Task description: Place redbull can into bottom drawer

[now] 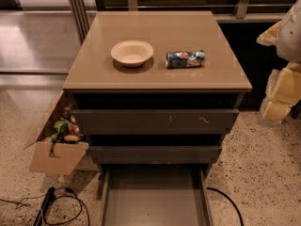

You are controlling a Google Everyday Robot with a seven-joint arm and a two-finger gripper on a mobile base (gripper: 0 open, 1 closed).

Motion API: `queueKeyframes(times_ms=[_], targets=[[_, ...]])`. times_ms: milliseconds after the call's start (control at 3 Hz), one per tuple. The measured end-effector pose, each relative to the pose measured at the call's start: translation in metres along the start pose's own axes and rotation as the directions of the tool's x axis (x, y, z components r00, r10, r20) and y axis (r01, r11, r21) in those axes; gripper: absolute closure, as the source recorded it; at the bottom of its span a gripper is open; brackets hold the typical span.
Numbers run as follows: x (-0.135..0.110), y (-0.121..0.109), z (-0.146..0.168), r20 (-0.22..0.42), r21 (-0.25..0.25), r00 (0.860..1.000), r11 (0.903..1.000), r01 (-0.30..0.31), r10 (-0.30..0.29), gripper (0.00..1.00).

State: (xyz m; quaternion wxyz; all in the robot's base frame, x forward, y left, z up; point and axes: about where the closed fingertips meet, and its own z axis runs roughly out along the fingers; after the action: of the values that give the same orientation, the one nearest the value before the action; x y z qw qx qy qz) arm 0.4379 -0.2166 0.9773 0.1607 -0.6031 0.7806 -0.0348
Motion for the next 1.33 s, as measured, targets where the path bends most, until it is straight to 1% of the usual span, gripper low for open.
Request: queueKeyframes(times_ms=[333,667,1000,1333], targets=[[0.0,0.0,0.0,0.001,0.001,1.0,1.0,0.0,0.0,0.0],[-0.005,-0.011,0.002,0.062,0.007,0.996,0.9978,0.066,-0.066,0.0],[-0.016,-0.041,0.016,0.2,-0.005,0.966,0.9856,0.169,-0.164,0.0],[-0.023,-0.07,0.032,0.296,-0.005,0.938,0.9821,0.188,-0.179,0.0]])
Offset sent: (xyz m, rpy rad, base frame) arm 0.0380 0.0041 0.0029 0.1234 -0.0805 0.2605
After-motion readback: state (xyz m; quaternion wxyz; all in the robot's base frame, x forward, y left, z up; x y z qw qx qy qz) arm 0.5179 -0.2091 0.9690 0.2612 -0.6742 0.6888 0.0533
